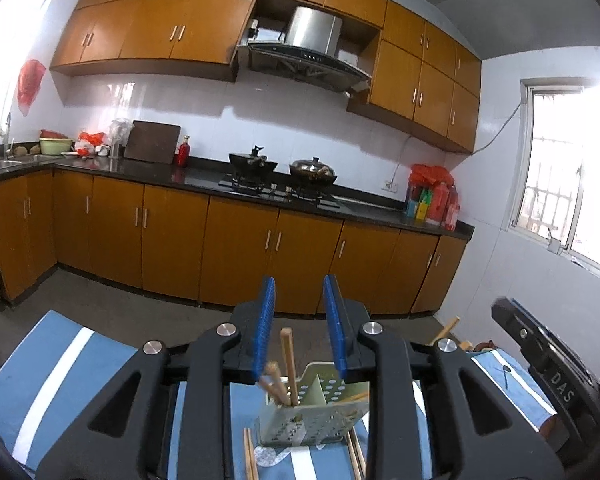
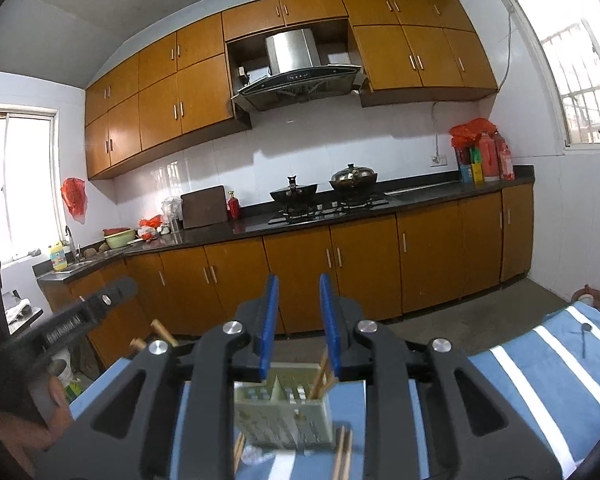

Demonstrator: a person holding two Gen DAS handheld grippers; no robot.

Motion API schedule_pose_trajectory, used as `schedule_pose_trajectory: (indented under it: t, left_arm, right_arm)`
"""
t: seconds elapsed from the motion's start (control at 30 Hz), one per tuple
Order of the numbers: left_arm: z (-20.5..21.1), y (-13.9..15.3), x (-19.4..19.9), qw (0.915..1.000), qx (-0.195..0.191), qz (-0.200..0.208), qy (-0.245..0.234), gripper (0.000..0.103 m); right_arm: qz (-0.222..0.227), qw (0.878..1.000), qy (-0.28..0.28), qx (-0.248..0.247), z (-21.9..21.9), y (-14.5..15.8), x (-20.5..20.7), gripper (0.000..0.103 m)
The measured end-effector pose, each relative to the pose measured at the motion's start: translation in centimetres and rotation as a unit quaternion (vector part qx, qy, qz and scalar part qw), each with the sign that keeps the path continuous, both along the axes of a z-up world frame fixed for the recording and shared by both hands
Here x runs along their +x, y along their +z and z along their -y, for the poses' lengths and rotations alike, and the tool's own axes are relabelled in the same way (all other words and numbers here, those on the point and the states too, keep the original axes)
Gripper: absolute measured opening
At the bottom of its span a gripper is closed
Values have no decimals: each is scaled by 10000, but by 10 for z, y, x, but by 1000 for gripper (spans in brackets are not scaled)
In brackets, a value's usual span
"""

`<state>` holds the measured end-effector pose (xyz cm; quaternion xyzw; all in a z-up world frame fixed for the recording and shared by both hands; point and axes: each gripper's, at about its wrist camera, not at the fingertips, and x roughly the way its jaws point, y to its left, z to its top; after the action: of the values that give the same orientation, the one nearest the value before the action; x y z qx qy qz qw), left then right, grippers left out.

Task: Organize utensils
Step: 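Lower the chopsticks into the green holder and open both grippers, then return to the table and close each gripper on another chopstick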

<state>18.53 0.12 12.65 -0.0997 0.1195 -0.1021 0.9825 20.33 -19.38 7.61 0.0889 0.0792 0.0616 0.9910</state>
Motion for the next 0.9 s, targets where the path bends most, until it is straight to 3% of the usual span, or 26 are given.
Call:
schedule_pose_trajectory:
  t: [0.17,0.27,0.43,0.5,0.67,0.8,0.9]
  left_arm:
    - [-17,-14,-37,9999,13,-91,45,26]
    - [-20,-39,-50,9990,222,-372,74,26]
    - [-23,-112,-49,9883,578,-1411,37,26]
    - [-24,-134,-47,9823,582,-1780,6,26]
    - [-25,-172,-47,9709,496,-2344,-56,26]
    - [-21,-184,-48,9659,539,-2529,-147,26]
    - [-16,-191,-47,9629,628,-2616,-236,26]
  right_arm:
    - [-511,9986,-31,-134,11,-39,-34,29]
    - [-1313,9911,45,-210,15,-89,-36,29]
    - [-2741,9613,275,-16,16,-176,-31,16]
    - [-3068,9511,347,-29,10,-199,-29,16]
    - [-3368,9407,409,-85,-2,-221,-24,16]
    - [-3471,9367,384,-256,-8,-224,-19,15]
    - [-3443,9375,293,-405,-7,-224,-18,8]
